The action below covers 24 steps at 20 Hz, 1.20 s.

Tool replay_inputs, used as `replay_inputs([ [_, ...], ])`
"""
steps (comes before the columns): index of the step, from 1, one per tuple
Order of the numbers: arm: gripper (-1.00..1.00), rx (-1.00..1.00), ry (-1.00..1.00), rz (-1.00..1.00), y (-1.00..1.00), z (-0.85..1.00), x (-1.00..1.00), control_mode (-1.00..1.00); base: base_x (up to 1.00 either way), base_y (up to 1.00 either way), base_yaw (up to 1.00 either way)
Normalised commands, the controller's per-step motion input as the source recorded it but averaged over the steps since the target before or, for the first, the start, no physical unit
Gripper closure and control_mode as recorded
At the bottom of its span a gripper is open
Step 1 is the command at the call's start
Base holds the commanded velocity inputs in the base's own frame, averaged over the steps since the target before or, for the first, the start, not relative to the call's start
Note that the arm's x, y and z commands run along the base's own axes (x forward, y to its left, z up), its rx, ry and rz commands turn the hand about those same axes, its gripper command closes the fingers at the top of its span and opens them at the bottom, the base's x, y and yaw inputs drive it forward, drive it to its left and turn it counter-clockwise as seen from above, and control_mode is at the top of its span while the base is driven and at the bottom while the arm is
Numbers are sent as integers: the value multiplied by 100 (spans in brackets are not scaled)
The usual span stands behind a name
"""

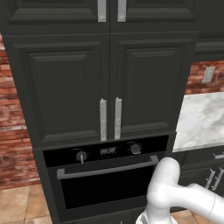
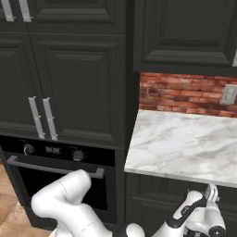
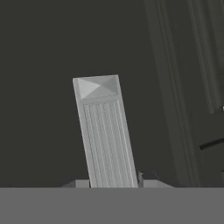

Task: Take the pizza cutter from the drawer on the right and place it on the dining counter for cutting.

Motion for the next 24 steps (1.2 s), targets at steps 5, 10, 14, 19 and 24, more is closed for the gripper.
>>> replay_inputs([
  [5, 100, 0, 0, 0, 0, 0, -45, -100, 0, 0, 0],
  [10, 100, 0, 0, 0, -6, -5, -76, -100, 0, 0, 0],
  [14, 100, 0, 0, 0, -8, -7, -79, -100, 0, 0, 0],
  [19, 100, 0, 0, 0, -4, -11, -76, -100, 0, 0, 0],
  [24, 100, 0, 0, 0, -4, -14, -76, -100, 0, 0, 0],
])
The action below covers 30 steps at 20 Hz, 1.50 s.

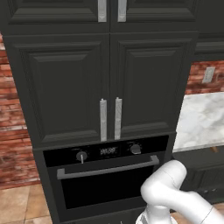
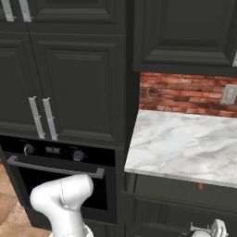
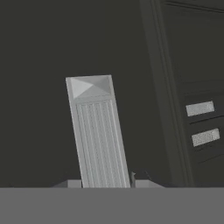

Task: Take the pizza cutter from the drawer on the right and place it on the dining counter for cutting.

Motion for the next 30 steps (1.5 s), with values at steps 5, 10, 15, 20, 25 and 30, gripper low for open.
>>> replay_inputs([
  [5, 100, 0, 0, 0, -2, -15, -77, -100, 0, 0, 0],
  [10, 100, 0, 0, 0, -2, -16, -78, -100, 0, 0, 0],
  [15, 100, 0, 0, 0, -4, -14, -82, -100, 0, 0, 0],
  [20, 100, 0, 0, 0, -6, -13, -82, -100, 0, 0, 0],
  [25, 100, 0, 0, 0, -8, -11, -79, -100, 0, 0, 0],
  [30, 100, 0, 0, 0, -8, -9, -72, -100, 0, 0, 0],
])
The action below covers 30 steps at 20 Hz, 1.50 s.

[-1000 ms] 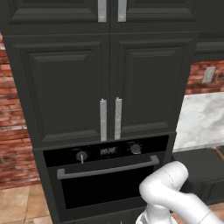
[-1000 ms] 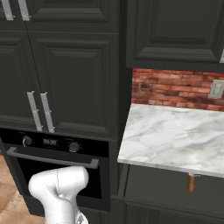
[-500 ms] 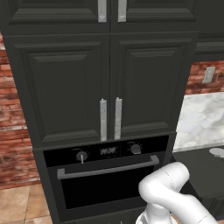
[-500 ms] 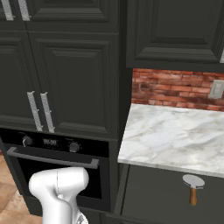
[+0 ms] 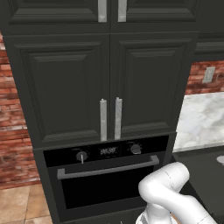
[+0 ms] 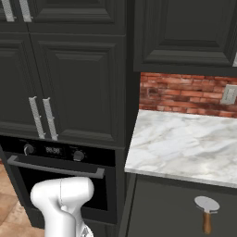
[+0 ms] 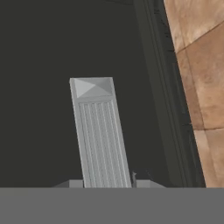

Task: Take the pizza cutter from the drawer on the right and place it on the dining counter for cutting.

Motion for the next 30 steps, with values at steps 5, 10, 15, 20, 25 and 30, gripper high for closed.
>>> replay_inputs([
  [5, 100, 0, 0, 0, -12, -7, -71, -100, 0, 0, 0],
  [10, 100, 0, 0, 0, -9, -5, -63, -100, 0, 0, 0],
  [15, 100, 0, 0, 0, -1, 0, -11, -100, 0, 0, 0],
  [20, 100, 0, 0, 0, 0, 0, 0, -100, 0, 0, 0],
  [25, -100, 0, 0, 0, 0, 0, 0, -100, 0, 0, 0],
  [30, -100, 0, 0, 0, 0, 0, 0, -100, 0, 0, 0],
])
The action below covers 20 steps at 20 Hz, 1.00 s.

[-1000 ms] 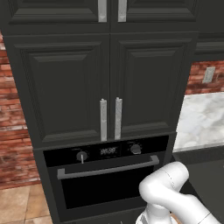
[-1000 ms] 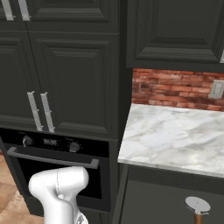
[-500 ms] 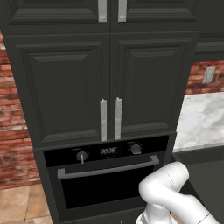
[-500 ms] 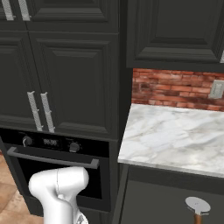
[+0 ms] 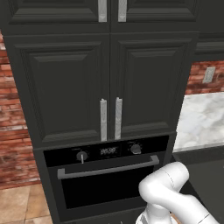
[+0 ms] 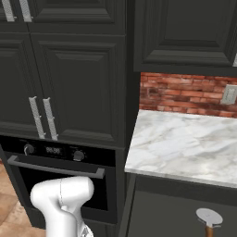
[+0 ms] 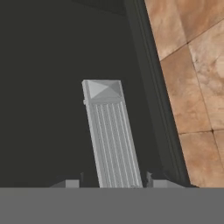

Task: Take the pizza cutter from the drawer on the right and place it on the dining counter for cutting.

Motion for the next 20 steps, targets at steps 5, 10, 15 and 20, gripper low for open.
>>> replay_inputs([
  [5, -100, 0, 0, 0, 0, 0, 0, -100, 0, 0, 0],
  [10, -100, 0, 0, 0, 0, 0, -3, -100, 0, 0, 0],
  [15, -100, 0, 0, 0, -4, 0, -22, -100, 0, 0, 0],
  [20, -100, 0, 3, 0, -24, 0, -50, -100, 0, 0, 0],
])
